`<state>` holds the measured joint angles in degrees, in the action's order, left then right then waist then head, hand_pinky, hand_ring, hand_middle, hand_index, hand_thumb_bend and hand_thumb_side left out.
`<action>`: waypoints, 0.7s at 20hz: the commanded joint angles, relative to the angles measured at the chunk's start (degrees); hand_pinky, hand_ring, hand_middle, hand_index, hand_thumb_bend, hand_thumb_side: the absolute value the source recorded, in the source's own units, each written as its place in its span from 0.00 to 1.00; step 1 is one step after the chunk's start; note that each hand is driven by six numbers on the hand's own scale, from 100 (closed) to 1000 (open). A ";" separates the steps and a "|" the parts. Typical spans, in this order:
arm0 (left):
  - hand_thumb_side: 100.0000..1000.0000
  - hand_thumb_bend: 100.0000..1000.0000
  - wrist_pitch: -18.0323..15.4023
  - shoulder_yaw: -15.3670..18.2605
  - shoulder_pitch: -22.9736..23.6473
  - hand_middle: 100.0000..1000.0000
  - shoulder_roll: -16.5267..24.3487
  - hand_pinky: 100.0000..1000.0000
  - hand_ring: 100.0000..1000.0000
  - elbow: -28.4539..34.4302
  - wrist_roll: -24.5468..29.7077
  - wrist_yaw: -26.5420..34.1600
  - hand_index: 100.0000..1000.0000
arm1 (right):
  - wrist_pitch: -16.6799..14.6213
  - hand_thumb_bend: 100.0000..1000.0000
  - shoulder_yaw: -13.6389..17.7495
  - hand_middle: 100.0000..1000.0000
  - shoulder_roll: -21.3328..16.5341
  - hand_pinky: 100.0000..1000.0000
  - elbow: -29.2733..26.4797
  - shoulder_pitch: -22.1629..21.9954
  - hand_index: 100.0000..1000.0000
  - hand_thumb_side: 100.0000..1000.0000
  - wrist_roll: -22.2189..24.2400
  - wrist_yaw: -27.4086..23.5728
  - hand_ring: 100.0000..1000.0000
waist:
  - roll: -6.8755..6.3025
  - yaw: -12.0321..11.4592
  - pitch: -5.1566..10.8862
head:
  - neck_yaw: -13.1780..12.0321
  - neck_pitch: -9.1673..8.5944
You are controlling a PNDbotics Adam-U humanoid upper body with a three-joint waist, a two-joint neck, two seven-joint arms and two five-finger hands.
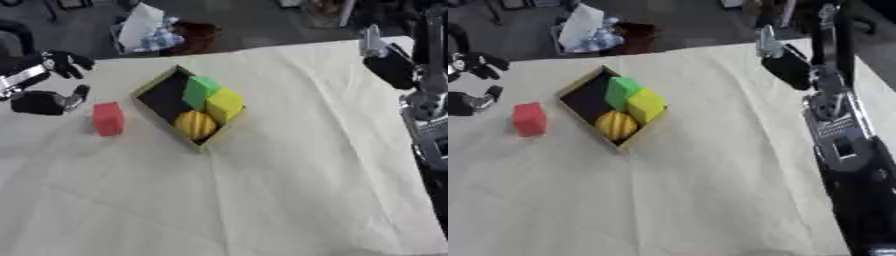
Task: Pick up objects on the table and place them in the box.
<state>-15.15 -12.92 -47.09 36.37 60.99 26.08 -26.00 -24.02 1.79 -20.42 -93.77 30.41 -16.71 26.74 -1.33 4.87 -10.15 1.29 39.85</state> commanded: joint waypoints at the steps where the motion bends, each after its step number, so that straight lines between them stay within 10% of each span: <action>1: 0.39 0.00 2.27 -0.75 -2.51 0.79 -0.64 0.77 0.75 -4.24 -1.28 -3.06 0.91 | 3.02 0.00 1.94 0.75 -1.34 0.74 -3.97 -0.93 0.93 0.51 0.99 -3.35 0.63 | -0.78 0.20 1.98 | -1.83 0.39; 14: 0.41 0.00 1.42 0.53 -4.39 0.80 -6.41 0.78 0.76 -16.08 -6.83 -16.35 0.90 | 8.76 0.00 4.41 0.74 -1.46 0.74 -8.54 -3.51 0.94 0.58 8.63 -16.63 0.63 | -1.43 1.22 2.28 | -7.24 0.09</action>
<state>-13.45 -13.32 -50.03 29.21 44.94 19.76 -40.98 -15.42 5.53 -20.43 -100.88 26.23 -8.79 11.72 -2.06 6.01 -9.64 -5.62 40.23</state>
